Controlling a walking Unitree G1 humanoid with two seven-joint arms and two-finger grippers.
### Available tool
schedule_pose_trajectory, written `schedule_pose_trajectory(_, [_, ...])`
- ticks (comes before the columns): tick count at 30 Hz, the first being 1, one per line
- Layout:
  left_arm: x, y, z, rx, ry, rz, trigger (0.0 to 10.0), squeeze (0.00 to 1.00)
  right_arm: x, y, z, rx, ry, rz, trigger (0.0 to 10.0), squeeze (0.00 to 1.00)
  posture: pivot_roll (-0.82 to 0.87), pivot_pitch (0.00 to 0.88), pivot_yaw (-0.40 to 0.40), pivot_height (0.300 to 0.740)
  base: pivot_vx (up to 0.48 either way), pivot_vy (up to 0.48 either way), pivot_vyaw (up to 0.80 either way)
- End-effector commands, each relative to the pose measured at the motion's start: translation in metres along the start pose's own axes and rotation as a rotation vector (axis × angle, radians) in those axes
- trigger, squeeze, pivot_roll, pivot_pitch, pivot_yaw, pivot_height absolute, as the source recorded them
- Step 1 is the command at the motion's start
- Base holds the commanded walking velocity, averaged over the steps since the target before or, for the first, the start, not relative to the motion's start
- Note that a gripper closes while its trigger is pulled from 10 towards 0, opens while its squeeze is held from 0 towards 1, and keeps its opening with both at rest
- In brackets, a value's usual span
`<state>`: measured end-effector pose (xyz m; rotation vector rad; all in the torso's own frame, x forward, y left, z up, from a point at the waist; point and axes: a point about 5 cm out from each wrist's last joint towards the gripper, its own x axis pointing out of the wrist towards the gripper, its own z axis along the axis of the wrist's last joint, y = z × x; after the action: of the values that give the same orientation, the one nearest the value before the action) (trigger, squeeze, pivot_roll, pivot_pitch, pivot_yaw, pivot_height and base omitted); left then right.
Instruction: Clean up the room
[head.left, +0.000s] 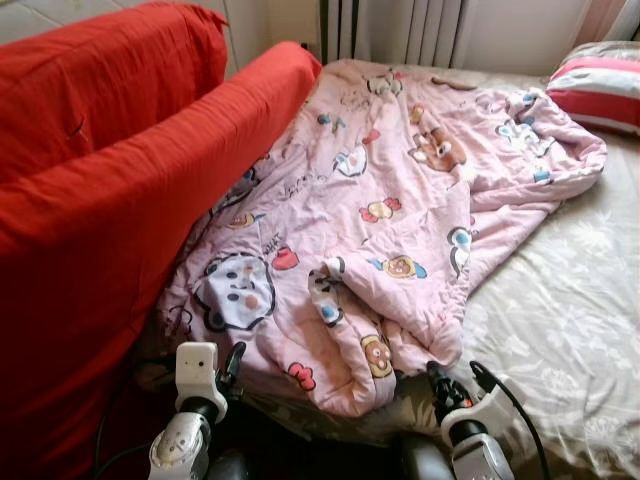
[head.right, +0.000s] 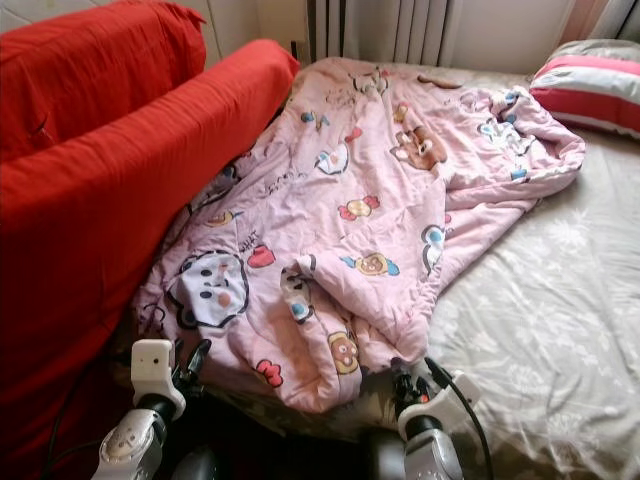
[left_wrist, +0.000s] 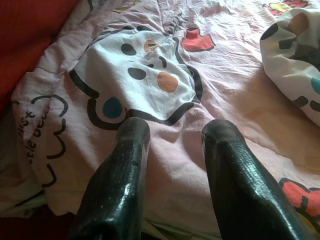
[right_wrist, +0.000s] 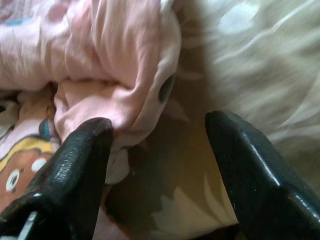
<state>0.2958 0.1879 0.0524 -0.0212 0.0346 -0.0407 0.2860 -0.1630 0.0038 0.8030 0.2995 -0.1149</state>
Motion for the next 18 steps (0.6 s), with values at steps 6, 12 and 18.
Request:
schedule_pose_trajectory(6, [-0.003,0.001,-0.006,0.024,0.027,-0.013,10.0,0.0,0.003,-0.004,-0.008,0.003,0.084,-0.021,10.0,0.0,-0.03,0.2,0.043,0.583,0.0,0.0,0.0])
schedule_pose_trajectory(12, [-0.003,0.002,-0.005,0.028,0.026,-0.012,10.0,0.0,0.012,0.009,0.001,0.005,0.05,0.032,10.0,0.0,-0.02,0.204,0.045,0.583,0.0,0.0,0.0])
schedule_pose_trajectory(18, [-0.003,0.002,-0.005,0.031,0.024,-0.014,10.0,0.0,0.017,0.02,0.008,0.037,0.007,0.106,10.0,0.0,-0.02,0.204,0.046,0.583,0.0,0.0,0.0])
